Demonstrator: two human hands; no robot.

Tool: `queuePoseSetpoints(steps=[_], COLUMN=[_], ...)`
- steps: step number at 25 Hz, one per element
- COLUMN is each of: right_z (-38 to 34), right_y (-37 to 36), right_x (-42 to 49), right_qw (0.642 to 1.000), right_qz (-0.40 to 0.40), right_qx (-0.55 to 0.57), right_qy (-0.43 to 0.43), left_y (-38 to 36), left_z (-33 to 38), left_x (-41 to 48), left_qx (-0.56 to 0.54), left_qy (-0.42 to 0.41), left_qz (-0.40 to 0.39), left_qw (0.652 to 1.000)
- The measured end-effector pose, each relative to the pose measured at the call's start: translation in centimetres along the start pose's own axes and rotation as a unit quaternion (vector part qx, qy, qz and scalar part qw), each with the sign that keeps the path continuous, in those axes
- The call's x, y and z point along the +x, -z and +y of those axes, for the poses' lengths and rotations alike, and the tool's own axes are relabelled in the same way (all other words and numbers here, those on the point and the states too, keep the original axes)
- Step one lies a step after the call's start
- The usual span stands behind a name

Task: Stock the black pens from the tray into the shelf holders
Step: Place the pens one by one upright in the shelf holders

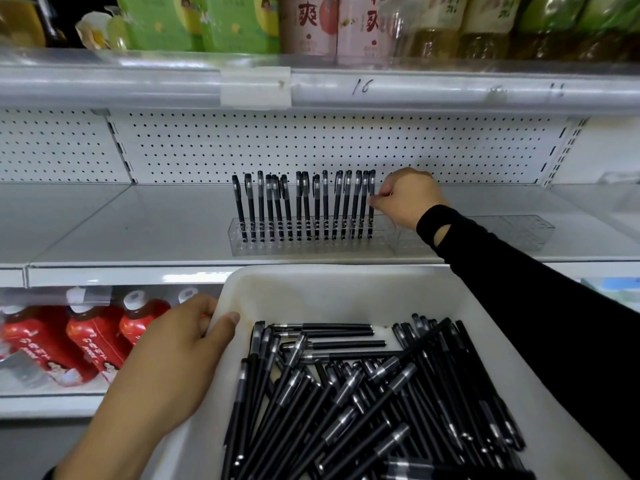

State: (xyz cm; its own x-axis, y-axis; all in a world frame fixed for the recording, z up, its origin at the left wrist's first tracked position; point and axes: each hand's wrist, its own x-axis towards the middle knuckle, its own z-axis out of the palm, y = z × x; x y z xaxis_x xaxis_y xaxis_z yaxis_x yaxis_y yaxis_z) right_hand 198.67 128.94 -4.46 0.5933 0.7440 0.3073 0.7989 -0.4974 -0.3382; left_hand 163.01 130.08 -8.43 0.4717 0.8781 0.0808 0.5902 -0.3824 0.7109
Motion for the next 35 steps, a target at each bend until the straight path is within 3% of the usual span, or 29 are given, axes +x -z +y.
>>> queuePoseSetpoints(steps=[2,4,8,13,23,27,31,35], right_z=[-1.5,-3.4,-7.2,-7.5,-7.6,-7.2,-6.1,-3.5], right_y=[1.7,3.2,4.1,0.5,-0.9,1.2,4.8,7.2], right_x=[-2.5,-5.2,-11.1,-13.6,-15.0,-14.0,-11.8,-8.6], right_qw=[0.998,0.994,0.947,0.893,0.857,0.882,0.899,0.903], right_qz=[0.013,-0.023,-0.258,-0.36,-0.327,-0.362,-0.405,-0.329], right_qx=[0.011,0.021,-0.03,-0.117,-0.278,-0.176,0.048,0.257], right_qy=[0.055,0.105,0.19,0.241,0.286,0.245,0.161,0.101], left_y=[0.1,0.0,-0.1,0.0,0.0,0.1,0.0,-0.1], left_z=[0.1,0.1,-0.1,-0.2,0.0,-0.1,-0.1,-0.3], left_x=[-0.2,-0.3,-0.2,-0.5,-0.6,-0.7,-0.6,-0.5], left_qx=[0.001,0.001,-0.01,-0.013,-0.006,-0.018,-0.011,-0.019], left_qy=[-0.001,0.002,0.005,0.0,0.008,0.003,0.0,-0.001], left_qz=[0.001,0.0,-0.001,0.003,0.011,0.012,0.017,0.015], left_qw=[1.0,1.0,1.0,1.0,1.0,1.0,1.0,1.0])
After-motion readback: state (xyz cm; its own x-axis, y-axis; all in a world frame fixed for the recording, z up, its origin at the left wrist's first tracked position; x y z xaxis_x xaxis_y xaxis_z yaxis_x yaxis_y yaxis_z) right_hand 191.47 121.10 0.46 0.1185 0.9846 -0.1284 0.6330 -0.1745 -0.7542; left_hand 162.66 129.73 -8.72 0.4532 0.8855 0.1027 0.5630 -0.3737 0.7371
